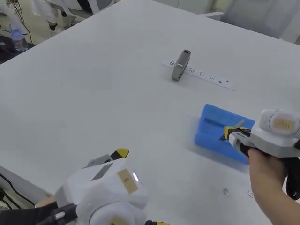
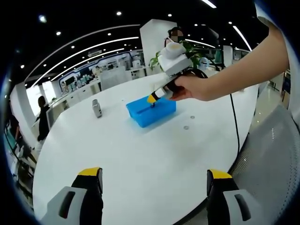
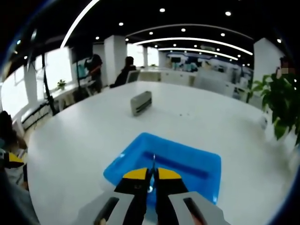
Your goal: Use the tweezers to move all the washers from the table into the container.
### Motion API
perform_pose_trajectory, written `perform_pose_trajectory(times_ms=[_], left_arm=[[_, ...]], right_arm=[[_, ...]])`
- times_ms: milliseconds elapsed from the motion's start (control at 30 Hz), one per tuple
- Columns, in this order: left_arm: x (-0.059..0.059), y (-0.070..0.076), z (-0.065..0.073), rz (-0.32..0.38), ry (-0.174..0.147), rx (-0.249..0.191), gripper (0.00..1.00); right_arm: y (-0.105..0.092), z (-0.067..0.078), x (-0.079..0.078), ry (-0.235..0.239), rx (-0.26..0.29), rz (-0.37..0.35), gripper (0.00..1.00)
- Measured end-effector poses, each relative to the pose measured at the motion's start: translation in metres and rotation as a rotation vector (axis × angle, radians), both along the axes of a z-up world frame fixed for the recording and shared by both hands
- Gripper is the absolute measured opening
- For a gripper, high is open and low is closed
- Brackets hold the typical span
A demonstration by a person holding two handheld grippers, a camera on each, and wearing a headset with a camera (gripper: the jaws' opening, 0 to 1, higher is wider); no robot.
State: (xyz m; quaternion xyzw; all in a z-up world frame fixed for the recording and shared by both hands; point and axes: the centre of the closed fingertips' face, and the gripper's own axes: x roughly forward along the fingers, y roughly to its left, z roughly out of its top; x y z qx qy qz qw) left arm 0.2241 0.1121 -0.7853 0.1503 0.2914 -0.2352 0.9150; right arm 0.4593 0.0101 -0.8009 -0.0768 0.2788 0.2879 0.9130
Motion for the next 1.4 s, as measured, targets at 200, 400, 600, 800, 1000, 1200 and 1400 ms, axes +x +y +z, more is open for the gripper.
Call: perform_pose_trajectory(times_ms=[200, 400, 600, 800, 1000, 1200, 1400], left_arm=[[0.000, 0.001, 0.001, 0.005, -0.002, -0.003, 0.95], [0.000, -0.001, 0.001, -0.006, -0.005, 0.001, 0.95], [-0.002, -0.003, -0.002, -0.018, 0.005, 0.008, 0.95], [-0.004, -0.005, -0.003, -0.038, 0.013, 0.013, 0.94], [-0.003, -0.006, 0.000, -0.041, 0.003, -0.002, 0.92], [-0.002, -0.006, 0.002, -0.038, -0.004, -0.009, 0.91], [0.001, -0.003, 0.007, -0.025, -0.041, 0.001, 0.96]], right_arm=[[0.001, -0.001, -0.003, 0.001, -0.009, 0.010, 0.02], [-0.005, 0.008, -0.005, -0.001, 0.016, -0.009, 0.03], [-0.009, 0.025, -0.008, -0.035, 0.032, -0.004, 0.03], [-0.011, 0.059, -0.027, -0.087, 0.084, 0.031, 0.03], [-0.021, 0.073, -0.052, -0.113, 0.092, 0.054, 0.03], [-0.030, 0.073, -0.080, -0.111, 0.074, 0.069, 0.03], [-0.038, 0.068, -0.096, -0.086, 0.083, 0.040, 0.03]])
